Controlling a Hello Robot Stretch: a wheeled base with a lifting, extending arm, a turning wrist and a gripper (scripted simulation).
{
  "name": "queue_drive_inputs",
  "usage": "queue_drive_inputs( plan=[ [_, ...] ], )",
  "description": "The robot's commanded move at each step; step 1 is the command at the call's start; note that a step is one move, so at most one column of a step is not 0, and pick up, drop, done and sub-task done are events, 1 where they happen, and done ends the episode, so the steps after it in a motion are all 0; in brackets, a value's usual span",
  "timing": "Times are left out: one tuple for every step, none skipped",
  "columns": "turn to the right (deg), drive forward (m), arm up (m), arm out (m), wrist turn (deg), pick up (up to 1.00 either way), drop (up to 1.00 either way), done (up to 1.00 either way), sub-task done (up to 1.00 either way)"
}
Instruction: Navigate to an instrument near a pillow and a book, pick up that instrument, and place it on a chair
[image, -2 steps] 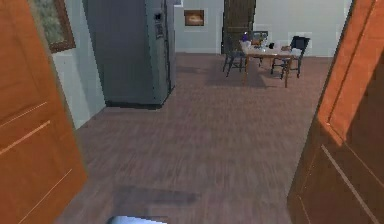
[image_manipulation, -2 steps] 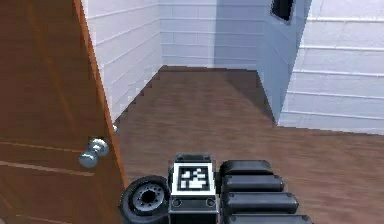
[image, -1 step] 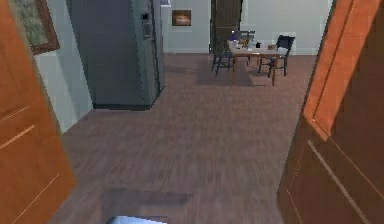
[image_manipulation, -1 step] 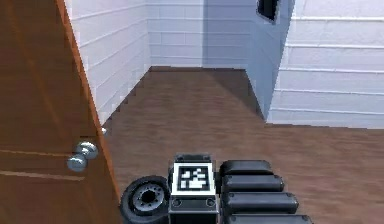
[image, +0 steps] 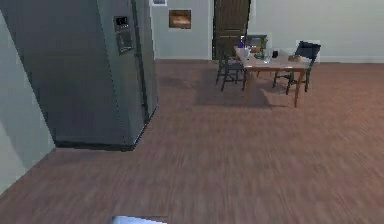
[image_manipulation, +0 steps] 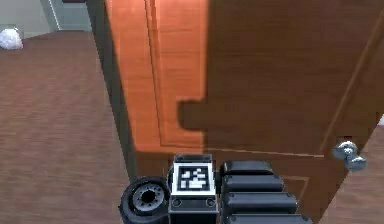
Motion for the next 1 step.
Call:
queue_drive_inputs(
  plan=[
    [0.0, 1.0, 0.0, 0.0, 0.0, 0.0, 0.0, 0.0, 0.0]
  ],
)
